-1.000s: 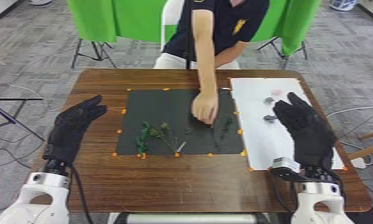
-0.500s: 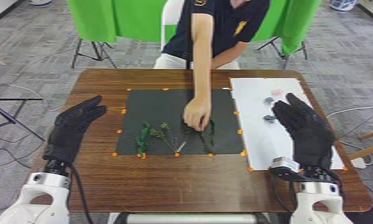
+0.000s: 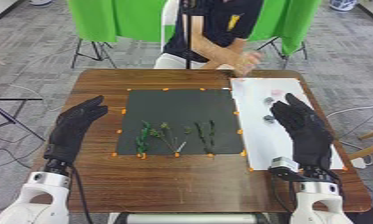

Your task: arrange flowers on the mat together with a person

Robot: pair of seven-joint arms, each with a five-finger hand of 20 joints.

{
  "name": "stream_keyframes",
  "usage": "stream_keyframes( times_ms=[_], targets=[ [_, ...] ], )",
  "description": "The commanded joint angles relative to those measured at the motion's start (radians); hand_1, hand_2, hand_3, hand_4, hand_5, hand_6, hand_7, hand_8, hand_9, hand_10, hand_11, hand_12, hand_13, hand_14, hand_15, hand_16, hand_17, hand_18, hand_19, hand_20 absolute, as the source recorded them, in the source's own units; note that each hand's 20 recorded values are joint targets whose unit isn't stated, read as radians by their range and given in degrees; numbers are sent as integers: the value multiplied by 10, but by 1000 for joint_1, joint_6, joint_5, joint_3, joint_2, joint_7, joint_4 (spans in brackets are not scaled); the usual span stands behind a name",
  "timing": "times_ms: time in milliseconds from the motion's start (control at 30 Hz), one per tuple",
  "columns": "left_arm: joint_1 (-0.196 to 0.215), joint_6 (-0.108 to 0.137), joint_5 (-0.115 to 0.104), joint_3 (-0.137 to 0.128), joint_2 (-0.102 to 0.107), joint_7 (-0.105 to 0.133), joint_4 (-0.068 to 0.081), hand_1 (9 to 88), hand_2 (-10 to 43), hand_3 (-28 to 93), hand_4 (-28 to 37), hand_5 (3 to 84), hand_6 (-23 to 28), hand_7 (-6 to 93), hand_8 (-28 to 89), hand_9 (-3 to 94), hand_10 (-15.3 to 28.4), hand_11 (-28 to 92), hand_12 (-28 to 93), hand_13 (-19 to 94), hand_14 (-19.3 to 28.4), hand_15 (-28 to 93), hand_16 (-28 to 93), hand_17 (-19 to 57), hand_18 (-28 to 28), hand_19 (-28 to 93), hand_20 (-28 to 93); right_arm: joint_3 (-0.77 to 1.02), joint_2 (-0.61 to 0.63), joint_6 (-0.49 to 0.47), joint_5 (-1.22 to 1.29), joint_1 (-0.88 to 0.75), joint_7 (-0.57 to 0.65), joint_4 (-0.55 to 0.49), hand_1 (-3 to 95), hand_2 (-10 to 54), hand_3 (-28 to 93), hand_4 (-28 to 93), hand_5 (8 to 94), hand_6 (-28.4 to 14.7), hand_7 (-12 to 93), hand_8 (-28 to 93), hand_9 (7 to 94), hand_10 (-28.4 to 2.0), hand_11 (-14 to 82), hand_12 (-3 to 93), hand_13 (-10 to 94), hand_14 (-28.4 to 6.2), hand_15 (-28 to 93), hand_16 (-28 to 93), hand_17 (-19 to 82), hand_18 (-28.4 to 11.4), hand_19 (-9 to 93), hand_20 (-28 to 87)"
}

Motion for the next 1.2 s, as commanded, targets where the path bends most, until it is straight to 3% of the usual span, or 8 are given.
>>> stream_keyframes(
  times_ms=[33,200,267,367,467,700,933,1200],
  targets=[
    [6,16,-12,7,7,1,6,260,-46,612,-224,459,49,102,-52,441,131,194,165,312,167,130,65,3,143,76,169,-4,3,5,-15,0,-4,-1,128,-3,805,-147,481,-16,143,-101,503,-158,64,137,395,-123,134,118,247,-123,54,330],
    [13,23,-13,4,6,3,2,259,-46,612,-224,460,50,101,-53,442,131,192,164,312,166,130,65,4,143,75,170,-6,47,72,-85,20,43,-23,144,-21,794,-146,482,-17,143,-101,505,-158,65,143,408,-123,135,121,261,-127,92,354],
    [13,23,-16,2,5,0,2,259,-47,613,-224,459,50,101,-53,442,130,193,165,312,166,130,65,4,143,75,170,-30,91,221,-210,36,144,-63,176,-32,767,-145,486,-22,149,-99,534,-162,78,162,461,-130,152,130,282,-142,228,409],
    [12,21,-15,0,4,-3,1,259,-47,613,-224,459,50,101,-52,442,130,193,165,313,167,130,65,3,143,75,170,-30,160,270,-469,97,357,-98,232,-38,710,-132,493,-35,155,-92,572,-176,134,190,597,-149,190,189,318,-167,473,430],
    [10,20,-13,2,4,-3,1,258,-47,614,-224,459,49,102,-52,442,130,194,165,313,167,131,65,3,143,76,170,4,212,116,-689,172,519,-117,247,-86,689,-140,499,-50,143,-81,600,-194,157,197,675,-150,276,217,353,-190,626,423],
    [13,23,-11,-1,2,-4,-2,260,-46,612,-225,459,49,102,-53,442,131,194,165,313,167,131,65,3,143,76,170,-26,362,-149,-1062,303,640,-69,307,-95,629,-156,526,-53,118,-73,661,-203,153,194,777,-125,408,252,439,-200,795,446],
    [12,26,-10,-2,5,-4,-5,261,-46,611,-224,459,49,102,-53,442,130,194,164,313,167,131,65,3,144,76,170,-162,477,-271,-1242,438,688,54,386,-95,602,-210,558,-40,127,-71,724,-174,185,204,869,-72,443,271,554,-155,888,431],
    [12,26,-9,-4,5,-4,-5,261,-47,613,-224,460,49,102,-53,441,131,193,165,313,167,131,64,2,144,76,169,-240,530,-270,-1330,483,664,141,383,-95,586,-279,580,-30,136,-74,770,-155,197,203,918,-44,446,292,616,-115,931,366]
  ],
)
